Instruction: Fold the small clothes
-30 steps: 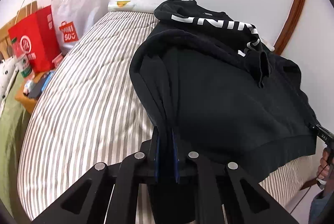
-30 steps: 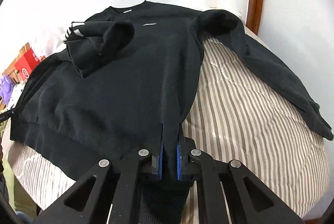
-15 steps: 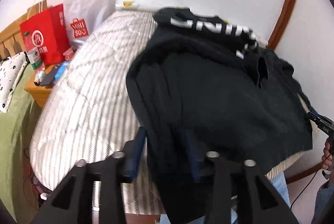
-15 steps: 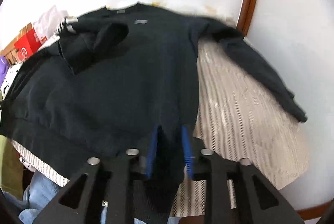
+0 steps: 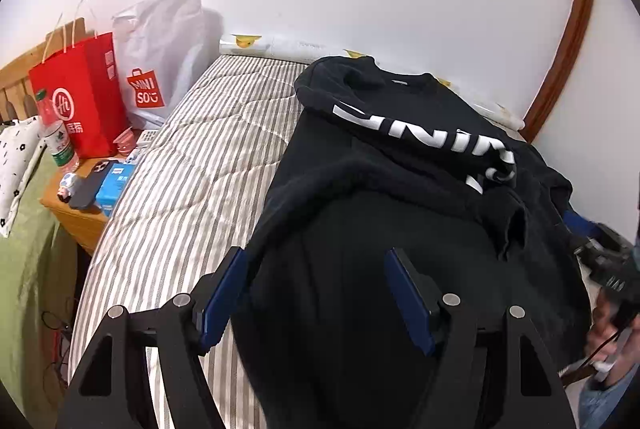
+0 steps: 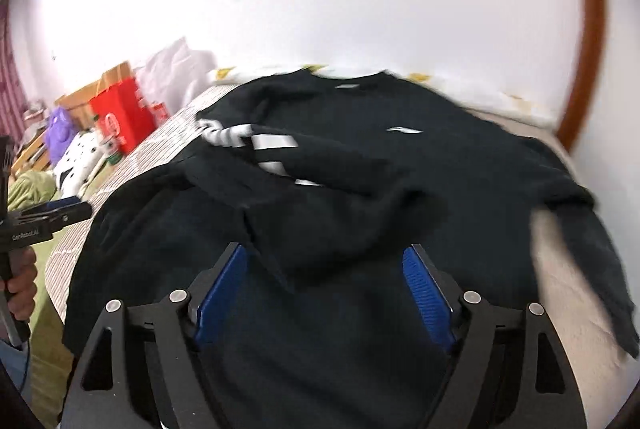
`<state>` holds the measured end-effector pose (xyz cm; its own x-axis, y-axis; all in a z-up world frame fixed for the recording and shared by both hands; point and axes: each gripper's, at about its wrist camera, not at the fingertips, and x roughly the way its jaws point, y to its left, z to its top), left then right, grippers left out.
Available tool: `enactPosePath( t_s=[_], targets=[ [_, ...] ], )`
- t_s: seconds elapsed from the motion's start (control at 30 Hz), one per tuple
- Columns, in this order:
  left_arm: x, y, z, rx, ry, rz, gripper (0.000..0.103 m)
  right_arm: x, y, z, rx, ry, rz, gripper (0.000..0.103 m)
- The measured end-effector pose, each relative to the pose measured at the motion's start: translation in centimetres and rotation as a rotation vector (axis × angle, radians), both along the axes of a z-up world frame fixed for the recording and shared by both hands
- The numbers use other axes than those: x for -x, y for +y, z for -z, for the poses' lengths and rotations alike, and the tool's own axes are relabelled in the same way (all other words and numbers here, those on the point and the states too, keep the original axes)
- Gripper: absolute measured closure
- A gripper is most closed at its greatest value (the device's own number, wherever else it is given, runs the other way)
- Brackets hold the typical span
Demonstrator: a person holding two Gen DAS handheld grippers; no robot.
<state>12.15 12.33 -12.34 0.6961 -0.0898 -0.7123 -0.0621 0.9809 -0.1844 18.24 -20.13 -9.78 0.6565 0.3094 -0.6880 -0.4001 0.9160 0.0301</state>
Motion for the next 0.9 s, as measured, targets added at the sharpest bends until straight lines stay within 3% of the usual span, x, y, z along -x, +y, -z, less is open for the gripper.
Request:
enactPosePath(
  t_s=[0.2, 0.23, 0.3, 0.33, 0.4, 0.47, 0.53, 0.63, 0.73, 0.9],
  targets=[
    [-3.2, 0.3, 0.8, 0.004, 0.029, -0.002, 0.033, -3.1, 5.6, 4.6, 0.116, 0.082, 0.006, 0.023],
    [-3.9, 0.3, 1.0, 0.003, 0.037, -0.007, 0.033, -3.5, 5.9, 5.3, 0.144, 0.078, 0.028, 0.028],
    [-4.8, 0.5, 1.4, -0.002, 0.047, -0.015, 0.034, -4.7, 6.4, 6.0, 0.188, 0.064, 0.045, 0.077],
    [-5.4, 0.5, 1.7, -0.01, 0.053, -0.025, 0.034, -5.3, 6.5, 6.0, 0.194, 0.076, 0.024, 0.092],
    [-6.2, 0.7, 2.1, -0.018, 0.067, -0.042, 0.034, -5.6, 5.4, 4.8, 0.157, 0.059, -0.017, 0.093],
    [-7.0, 1.0, 2.6, -0.009, 0.086, -0.055, 0.034, -5.8, 3.8, 2.3, 0.148, -0.021, -0.042, 0.093],
    [-7.7, 1.3, 3.1, -0.004, 0.109, -0.073, 0.034, -6.7, 1.5, -0.1, 0.11, -0.069, -0.011, 0.093],
    [-8.2, 1.5, 3.7, 0.006, 0.122, -0.085, 0.034, -9.1, -2.8, -3.0, 0.012, -0.064, 0.057, 0.093],
    [-8.4, 1.2, 3.9, 0.002, 0.129, -0.088, 0.034, -11.6, -5.6, -3.8, 0.006, -0.058, 0.126, 0.093],
    [-8.9, 1.0, 3.6, -0.004, 0.114, -0.072, 0.034, -14.3, -9.7, -2.6, -0.026, 0.004, 0.224, 0.093]
  ],
)
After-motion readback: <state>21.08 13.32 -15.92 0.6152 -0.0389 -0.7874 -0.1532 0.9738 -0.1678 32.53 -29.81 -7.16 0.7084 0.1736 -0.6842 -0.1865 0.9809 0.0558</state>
